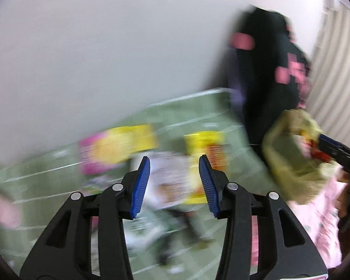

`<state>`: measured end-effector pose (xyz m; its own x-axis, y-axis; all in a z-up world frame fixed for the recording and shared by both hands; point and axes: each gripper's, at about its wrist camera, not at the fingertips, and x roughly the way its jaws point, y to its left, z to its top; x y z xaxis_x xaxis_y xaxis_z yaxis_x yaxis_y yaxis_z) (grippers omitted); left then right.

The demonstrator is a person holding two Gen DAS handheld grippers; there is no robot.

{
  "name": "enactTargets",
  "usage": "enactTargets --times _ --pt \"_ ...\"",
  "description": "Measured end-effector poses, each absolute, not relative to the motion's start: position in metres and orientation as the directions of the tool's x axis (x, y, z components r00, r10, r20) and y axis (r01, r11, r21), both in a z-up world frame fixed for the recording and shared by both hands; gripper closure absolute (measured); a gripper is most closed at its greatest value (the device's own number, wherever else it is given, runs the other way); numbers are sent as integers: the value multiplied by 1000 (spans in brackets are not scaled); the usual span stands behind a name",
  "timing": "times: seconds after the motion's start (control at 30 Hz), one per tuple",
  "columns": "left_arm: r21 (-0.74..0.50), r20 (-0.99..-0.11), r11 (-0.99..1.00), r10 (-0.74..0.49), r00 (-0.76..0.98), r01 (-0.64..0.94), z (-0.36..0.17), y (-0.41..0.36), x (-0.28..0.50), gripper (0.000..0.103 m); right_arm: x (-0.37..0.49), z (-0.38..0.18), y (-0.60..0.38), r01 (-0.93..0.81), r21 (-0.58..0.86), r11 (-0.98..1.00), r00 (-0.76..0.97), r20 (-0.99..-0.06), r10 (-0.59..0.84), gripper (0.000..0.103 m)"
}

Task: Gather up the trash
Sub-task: 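Grasp the yellow nabati wafer packet with the right gripper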

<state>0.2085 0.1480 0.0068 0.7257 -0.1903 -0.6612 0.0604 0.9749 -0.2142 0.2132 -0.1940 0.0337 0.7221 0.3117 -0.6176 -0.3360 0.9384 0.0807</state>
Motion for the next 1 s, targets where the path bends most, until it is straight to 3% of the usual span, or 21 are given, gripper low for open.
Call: enactTargets --times 0.2,0.47,0.6,0.67,0.83,1.0 --pt "-254 -694 958 -86 714 -131 -13 216 183 61 223 9 -132 -441 20 897 660 -670 339 49" --pt "-254 -702 952 -61 709 -170 -17 231 170 61 244 -36 -66 -500 -27 865 595 -737 321 49" --pt "-247 -706 955 -59 705 -168 -17 236 166 61 266 -54 -56 -494 39 868 542 -767 343 49" --pt "-247 -708 955 -62 704 -164 -18 237 167 61 279 -65 -53 -484 85 871 503 -788 356 66" --pt "-254 -711 956 -83 698 -146 -22 239 171 61 295 -70 -55 -475 142 868 461 -800 383 94" --pt "-265 -721 957 -116 683 -117 -30 236 188 61 290 -54 -64 -477 127 870 490 -783 383 97"
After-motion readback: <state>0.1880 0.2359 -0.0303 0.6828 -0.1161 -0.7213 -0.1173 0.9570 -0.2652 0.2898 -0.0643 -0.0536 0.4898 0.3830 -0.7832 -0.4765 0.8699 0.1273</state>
